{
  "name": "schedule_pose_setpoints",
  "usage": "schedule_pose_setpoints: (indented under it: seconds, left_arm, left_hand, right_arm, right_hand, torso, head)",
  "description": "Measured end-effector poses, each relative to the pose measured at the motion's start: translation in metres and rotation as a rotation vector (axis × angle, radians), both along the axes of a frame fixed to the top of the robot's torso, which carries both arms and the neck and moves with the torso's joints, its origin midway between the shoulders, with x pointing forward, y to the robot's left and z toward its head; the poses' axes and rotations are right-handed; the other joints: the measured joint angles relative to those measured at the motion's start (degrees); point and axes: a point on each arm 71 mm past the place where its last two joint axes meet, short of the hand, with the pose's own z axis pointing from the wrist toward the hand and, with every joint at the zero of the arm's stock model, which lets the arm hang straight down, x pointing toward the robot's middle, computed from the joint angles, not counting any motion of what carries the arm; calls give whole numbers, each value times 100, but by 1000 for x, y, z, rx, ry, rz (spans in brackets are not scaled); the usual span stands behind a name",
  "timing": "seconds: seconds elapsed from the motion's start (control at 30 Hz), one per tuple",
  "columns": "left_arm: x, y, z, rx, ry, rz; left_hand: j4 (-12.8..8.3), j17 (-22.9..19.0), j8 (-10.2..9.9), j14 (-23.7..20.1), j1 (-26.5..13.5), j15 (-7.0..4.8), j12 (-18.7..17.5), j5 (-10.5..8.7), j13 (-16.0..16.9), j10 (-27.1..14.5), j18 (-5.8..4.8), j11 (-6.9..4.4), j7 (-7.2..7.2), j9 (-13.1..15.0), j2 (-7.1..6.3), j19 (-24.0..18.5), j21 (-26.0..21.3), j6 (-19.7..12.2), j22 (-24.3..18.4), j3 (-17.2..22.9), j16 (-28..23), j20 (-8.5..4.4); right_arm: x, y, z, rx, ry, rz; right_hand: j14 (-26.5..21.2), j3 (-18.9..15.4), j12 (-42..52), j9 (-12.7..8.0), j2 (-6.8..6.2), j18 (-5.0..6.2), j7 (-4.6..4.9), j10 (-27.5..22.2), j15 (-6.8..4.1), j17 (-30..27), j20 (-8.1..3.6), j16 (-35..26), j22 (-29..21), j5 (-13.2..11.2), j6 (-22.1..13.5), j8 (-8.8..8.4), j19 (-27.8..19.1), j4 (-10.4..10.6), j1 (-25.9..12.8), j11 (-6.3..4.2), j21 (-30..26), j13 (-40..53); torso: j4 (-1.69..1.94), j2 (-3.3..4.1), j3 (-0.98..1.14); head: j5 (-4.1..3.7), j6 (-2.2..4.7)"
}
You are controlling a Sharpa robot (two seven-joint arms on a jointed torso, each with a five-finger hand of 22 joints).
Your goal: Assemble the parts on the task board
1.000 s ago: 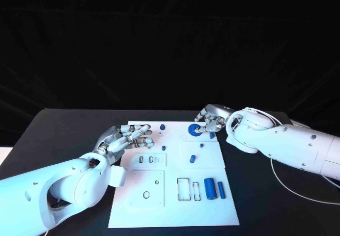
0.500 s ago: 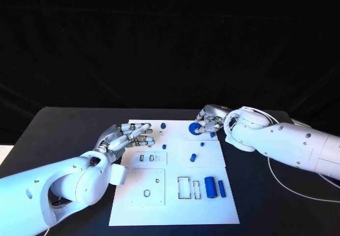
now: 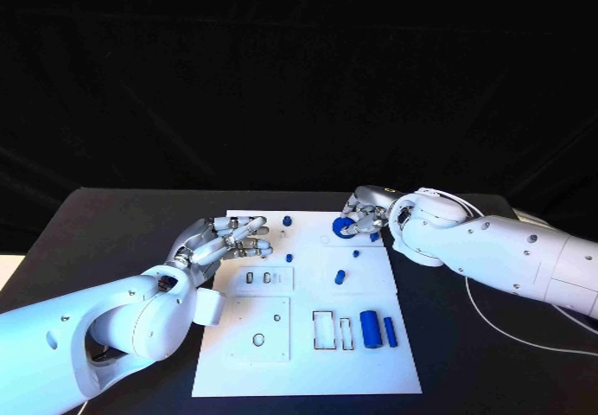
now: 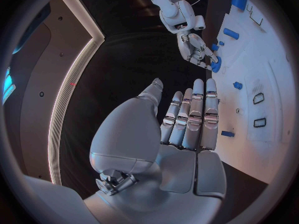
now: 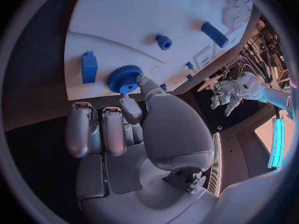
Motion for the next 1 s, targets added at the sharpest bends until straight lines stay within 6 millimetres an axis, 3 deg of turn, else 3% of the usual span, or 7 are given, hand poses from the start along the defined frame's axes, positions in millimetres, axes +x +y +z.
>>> schedule_pose_setpoints:
  seconds: [0.37, 0.87, 1.0]
  left_arm:
    - [0, 0, 0, 0, 1, -1]
    - [1, 1, 0, 0, 2, -2]
    - [1, 1, 0, -1, 2, -2]
  left_hand:
    - [0, -1, 0, 0, 0, 0, 0, 0, 0, 0, 0, 0, 0, 0, 0, 0, 0, 0, 0, 0, 0, 0]
    - [0, -2, 0, 0, 0, 0, 0, 0, 0, 0, -1, 0, 0, 0, 0, 0, 0, 0, 1, 0, 0, 0]
    - [0, -2, 0, 0, 0, 0, 0, 0, 1, 0, 0, 0, 0, 0, 0, 0, 0, 0, 1, 0, 0, 0]
  right_arm:
    - [0, -1, 1, -31, -17, -5]
    - [-2, -2, 0, -43, -28, 0]
    - [-2, -3, 0, -44, -29, -1]
  right_hand:
    - [0, 97, 37, 4, 53, 0, 3, 0, -1, 33, 0, 22, 22, -25, 38, -1, 0, -65, 52, 0, 0, 59]
    - [0, 129, -24, 5, -8, 0, 2, -1, -1, 81, 21, 44, 59, -25, 37, -8, 21, -97, 111, 0, 27, 20]
    - [0, 129, -79, 0, -94, 0, 26, -66, -1, 83, 21, 44, 58, -25, 14, -7, 21, -97, 25, 20, 26, -22]
  torso:
    - [-1, 2, 3]
    - [-3, 5, 4]
    - [-2, 6, 3]
  head:
    - [4, -19]
    - [1, -27]
    - [-5, -31]
